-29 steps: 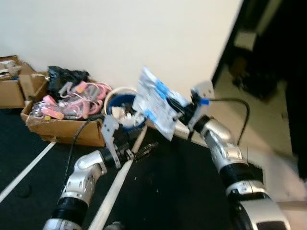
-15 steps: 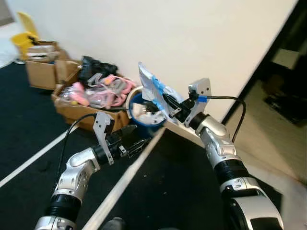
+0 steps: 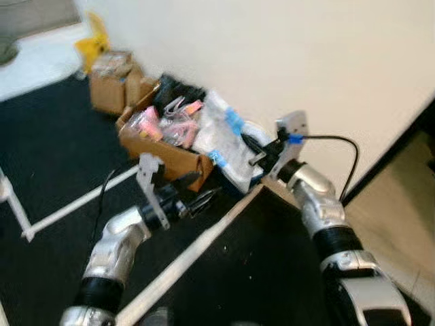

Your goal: Picking trash to rubbish bin

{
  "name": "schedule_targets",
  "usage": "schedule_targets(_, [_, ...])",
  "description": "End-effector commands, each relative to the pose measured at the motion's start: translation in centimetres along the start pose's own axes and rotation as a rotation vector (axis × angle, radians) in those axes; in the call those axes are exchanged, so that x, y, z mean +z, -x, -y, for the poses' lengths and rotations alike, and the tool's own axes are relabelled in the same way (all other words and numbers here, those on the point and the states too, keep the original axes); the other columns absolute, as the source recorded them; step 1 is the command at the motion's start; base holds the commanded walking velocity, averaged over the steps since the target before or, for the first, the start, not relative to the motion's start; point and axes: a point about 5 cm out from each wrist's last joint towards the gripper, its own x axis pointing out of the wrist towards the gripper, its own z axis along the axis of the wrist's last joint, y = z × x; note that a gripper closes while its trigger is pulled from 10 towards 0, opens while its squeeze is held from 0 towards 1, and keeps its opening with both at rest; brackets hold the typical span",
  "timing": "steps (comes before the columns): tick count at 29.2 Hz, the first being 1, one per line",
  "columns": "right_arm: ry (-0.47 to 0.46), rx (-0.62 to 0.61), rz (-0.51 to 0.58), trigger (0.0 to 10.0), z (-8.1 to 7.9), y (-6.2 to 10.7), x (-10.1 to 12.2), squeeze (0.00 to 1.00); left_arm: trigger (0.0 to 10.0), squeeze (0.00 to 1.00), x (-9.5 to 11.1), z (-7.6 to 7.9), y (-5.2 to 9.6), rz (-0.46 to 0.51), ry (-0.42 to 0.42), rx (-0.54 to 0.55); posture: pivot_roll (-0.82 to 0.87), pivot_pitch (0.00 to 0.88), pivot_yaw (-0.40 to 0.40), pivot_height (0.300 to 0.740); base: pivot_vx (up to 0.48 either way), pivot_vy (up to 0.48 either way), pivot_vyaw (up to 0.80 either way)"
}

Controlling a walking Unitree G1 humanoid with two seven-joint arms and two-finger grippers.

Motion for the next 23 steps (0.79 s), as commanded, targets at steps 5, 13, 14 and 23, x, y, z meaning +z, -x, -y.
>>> schedule_targets(5, [-0.009,-0.01,-0.015,10.0,0.23,0.41,-0.38,0.0,10.0,0.0,-0.25,0.35,0.05,-0.01,0.017,-0.008,-0.04,0.0,-0.049,0.74,0.0,0.0,0.61])
schedule_targets(13, [-0.012,-0.009,-0.016,10.0,0.22,0.39,-0.39,0.0,10.0,0.0,0.04,0.23,-0.03,-0.007,0.013,0.003,-0.04,0.0,-0.047,0.74,0.0,0.0,0.46])
schedule_targets(14, [-0.011,-0.008,-0.016,10.0,0.22,0.39,-0.39,0.0,10.0,0.0,0.05,0.22,-0.03,-0.007,0.013,0.006,-0.04,0.0,-0.047,0.74,0.0,0.0,0.44])
schedule_targets(23, [-0.005,-0.002,-0.02,10.0,0.17,0.32,-0.42,0.0,10.0,0.0,0.24,0.0,-0.14,-0.001,0.009,0.031,-0.03,0.0,-0.048,0.74,0.0,0.0,0.55])
